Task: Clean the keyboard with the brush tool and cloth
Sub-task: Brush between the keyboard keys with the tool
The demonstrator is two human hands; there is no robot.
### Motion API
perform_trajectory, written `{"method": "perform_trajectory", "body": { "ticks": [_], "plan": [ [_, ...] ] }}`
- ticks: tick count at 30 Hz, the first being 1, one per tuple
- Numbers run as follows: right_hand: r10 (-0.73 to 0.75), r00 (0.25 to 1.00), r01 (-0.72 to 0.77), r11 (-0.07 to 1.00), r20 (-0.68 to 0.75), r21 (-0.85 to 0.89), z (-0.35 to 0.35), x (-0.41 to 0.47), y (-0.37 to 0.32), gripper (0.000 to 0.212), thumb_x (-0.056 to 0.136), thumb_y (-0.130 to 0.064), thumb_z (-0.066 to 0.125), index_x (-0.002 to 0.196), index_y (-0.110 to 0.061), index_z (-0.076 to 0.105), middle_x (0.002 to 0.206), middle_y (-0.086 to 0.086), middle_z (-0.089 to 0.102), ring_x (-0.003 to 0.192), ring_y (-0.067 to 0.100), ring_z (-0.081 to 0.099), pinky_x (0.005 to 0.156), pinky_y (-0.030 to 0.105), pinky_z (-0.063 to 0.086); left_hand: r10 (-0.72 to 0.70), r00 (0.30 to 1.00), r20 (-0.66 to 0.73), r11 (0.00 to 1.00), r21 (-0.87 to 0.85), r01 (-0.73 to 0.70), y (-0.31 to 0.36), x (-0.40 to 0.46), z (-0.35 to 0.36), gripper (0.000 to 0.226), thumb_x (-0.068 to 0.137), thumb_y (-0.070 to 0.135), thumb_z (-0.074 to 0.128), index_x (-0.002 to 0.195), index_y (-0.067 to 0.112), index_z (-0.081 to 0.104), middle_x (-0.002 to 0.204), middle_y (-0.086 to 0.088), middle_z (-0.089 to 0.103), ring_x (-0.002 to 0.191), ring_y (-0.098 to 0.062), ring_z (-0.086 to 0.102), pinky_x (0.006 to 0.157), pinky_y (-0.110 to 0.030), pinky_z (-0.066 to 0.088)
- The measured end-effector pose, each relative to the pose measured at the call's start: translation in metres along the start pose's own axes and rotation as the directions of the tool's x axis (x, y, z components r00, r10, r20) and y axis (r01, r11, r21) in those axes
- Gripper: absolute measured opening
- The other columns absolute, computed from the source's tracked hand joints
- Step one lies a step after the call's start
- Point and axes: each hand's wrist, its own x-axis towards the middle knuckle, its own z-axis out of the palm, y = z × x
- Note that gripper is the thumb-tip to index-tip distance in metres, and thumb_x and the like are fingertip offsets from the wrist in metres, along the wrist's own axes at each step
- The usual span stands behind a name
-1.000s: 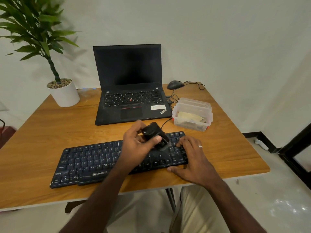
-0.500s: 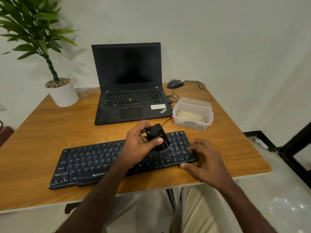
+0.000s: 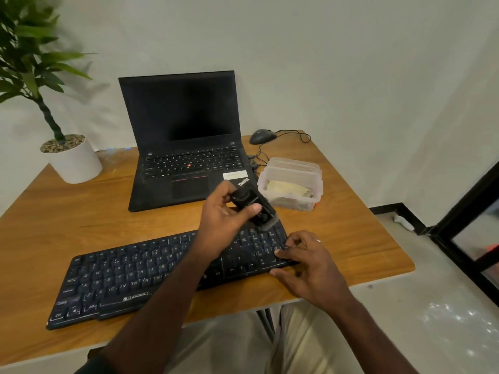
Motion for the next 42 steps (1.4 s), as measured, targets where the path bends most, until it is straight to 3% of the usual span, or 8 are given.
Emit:
{"method": "perform_trajectory", "body": {
  "ticks": [4,8,13,19,22,29,37,42],
  "plan": [
    [-0.014,1.0,0.014,1.0,-0.012,-0.026,0.001,-0.001,0.001,0.041,0.077,-0.048,0.081,0.104,-0.019,0.076,0.107,-0.005,0.056,0.106,0.014,0.053,0.085,0.03,0.05,-0.051,0.989,0.141,0.986,0.165,0.028,0.009,-0.005,-0.015,0.03,0.082,-0.006,0.074,0.093,0.003,0.047,0.109,-0.011,0.061,0.082,-0.02,0.076,0.058,-0.027,0.06],
    [-0.046,0.999,0.045,0.997,-0.017,-0.058,0.002,-0.001,-0.002,0.04,0.079,-0.048,0.08,0.103,-0.017,0.075,0.104,-0.005,0.06,0.1,0.014,0.052,0.081,0.03,0.049,-0.043,0.97,0.238,0.985,0.17,0.002,-0.004,-0.007,0.009,0.034,0.082,-0.003,0.077,0.09,0.017,0.051,0.106,-0.009,0.065,0.085,-0.025,0.076,0.056,-0.034,0.061],
    [-0.059,0.998,0.056,0.995,-0.034,-0.078,0.0,-0.001,-0.003,0.039,0.079,-0.049,0.079,0.1,-0.015,0.075,0.101,-0.004,0.062,0.098,0.013,0.053,0.081,0.031,0.048,-0.003,0.992,0.123,0.999,0.036,-0.002,-0.021,-0.002,0.031,0.042,0.083,0.002,0.078,0.082,0.037,0.055,0.102,-0.011,0.065,0.094,-0.034,0.072,0.068,-0.044,0.063],
    [-0.056,0.998,0.054,0.996,-0.025,-0.073,-0.001,0.0,-0.005,0.039,0.08,-0.049,0.079,0.1,-0.017,0.076,0.101,-0.006,0.062,0.099,0.013,0.053,0.082,0.032,0.049,-0.095,0.995,-0.028,0.965,-0.25,0.085,-0.016,-0.008,0.016,0.026,0.089,-0.007,0.066,0.094,0.008,0.046,0.113,-0.02,0.062,0.081,-0.016,0.072,0.056,-0.02,0.055],
    [-0.045,0.999,0.044,0.997,-0.021,-0.067,-0.002,0.0,-0.005,0.037,0.079,-0.048,0.079,0.1,-0.018,0.076,0.101,-0.007,0.062,0.099,0.012,0.053,0.082,0.032,0.049,-0.052,0.999,0.007,0.994,-0.093,0.053,-0.004,-0.004,-0.013,0.026,0.086,-0.007,0.069,0.095,0.003,0.047,0.114,-0.017,0.062,0.095,-0.025,0.073,0.065,-0.033,0.062],
    [-0.054,0.999,0.053,0.995,-0.01,-0.079,0.0,0.001,-0.005,0.038,0.079,-0.049,0.079,0.101,-0.018,0.075,0.102,-0.008,0.061,0.1,0.013,0.052,0.081,0.031,0.049,-0.096,0.957,0.273,0.986,0.16,0.053,0.004,-0.008,-0.005,0.029,0.083,-0.009,0.072,0.094,0.004,0.048,0.104,-0.009,0.062,0.072,-0.01,0.073,0.053,-0.02,0.056],
    [-0.066,0.998,0.064,0.995,-0.021,-0.073,0.0,0.0,-0.005,0.038,0.08,-0.049,0.079,0.1,-0.017,0.075,0.102,-0.006,0.062,0.1,0.013,0.053,0.083,0.029,0.047,-0.048,0.996,0.073,0.999,0.004,0.048,-0.018,0.0,0.028,0.031,0.08,0.007,0.079,0.083,0.022,0.051,0.106,-0.016,0.062,0.11,-0.041,0.063,0.083,-0.058,0.059],
    [-0.057,0.998,0.056,0.996,-0.017,-0.071,0.0,0.001,-0.004,0.038,0.079,-0.048,0.079,0.1,-0.018,0.075,0.101,-0.006,0.062,0.099,0.013,0.053,0.083,0.029,0.047,-0.056,0.996,0.069,0.99,0.132,0.047,-0.006,0.003,-0.008,0.031,0.084,-0.004,0.073,0.094,0.002,0.045,0.107,-0.014,0.062,0.097,-0.025,0.071,0.068,-0.038,0.063]
  ]
}}
